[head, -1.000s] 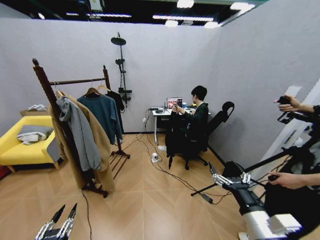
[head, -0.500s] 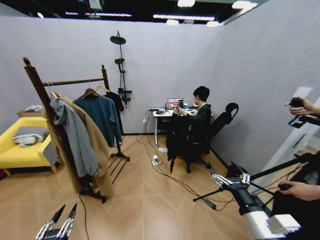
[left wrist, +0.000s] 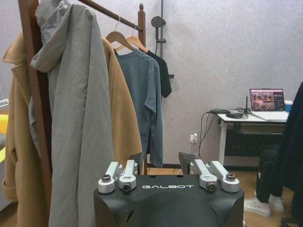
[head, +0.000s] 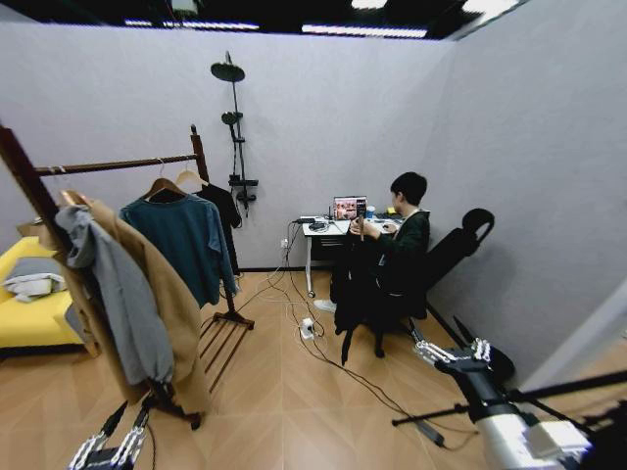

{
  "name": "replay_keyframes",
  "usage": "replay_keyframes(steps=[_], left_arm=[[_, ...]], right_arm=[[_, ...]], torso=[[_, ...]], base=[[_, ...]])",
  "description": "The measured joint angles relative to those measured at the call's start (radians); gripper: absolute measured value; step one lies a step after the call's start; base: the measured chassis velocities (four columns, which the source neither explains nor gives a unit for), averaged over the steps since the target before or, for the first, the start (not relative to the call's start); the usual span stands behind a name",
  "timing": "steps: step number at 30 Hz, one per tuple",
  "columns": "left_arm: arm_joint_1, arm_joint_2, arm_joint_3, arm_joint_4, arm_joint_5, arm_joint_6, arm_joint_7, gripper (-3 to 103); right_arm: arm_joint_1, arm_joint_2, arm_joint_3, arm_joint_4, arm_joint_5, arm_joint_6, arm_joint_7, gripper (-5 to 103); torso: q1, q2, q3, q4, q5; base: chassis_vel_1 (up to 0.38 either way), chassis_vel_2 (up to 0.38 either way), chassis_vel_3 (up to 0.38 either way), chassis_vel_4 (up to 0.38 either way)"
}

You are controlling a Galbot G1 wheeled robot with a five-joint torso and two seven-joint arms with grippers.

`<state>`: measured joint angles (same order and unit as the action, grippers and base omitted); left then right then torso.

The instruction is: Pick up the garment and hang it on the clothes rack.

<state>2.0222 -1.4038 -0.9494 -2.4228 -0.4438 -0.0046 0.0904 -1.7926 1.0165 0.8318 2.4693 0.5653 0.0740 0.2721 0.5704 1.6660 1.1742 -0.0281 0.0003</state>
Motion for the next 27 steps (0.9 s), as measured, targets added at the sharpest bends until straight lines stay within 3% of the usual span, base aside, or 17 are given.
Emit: replay_keyframes(steps=[15,27], left_arm=[[0.0,0.0,0.0,0.0,0.0,0.0,0.0,46],[0.0,0.0,0.0,0.0,0.0,0.0,0.0,46]], right_arm=[[-0.005,0.013,0.009,0.014,-0.015,0.017,-0.013,100],[-0.002,-0.003,0.061,-0.012,0.013,-0.022,0.04,100]], torso=[[0.0,0.0,0.0,-0.0001,-0.0004],[0.0,0.0,0.0,-0.0001,-0.0005]], base=[[-0.264,0.257,0.269,-0.269],[-0.267,0.27,0.26,-0.258]])
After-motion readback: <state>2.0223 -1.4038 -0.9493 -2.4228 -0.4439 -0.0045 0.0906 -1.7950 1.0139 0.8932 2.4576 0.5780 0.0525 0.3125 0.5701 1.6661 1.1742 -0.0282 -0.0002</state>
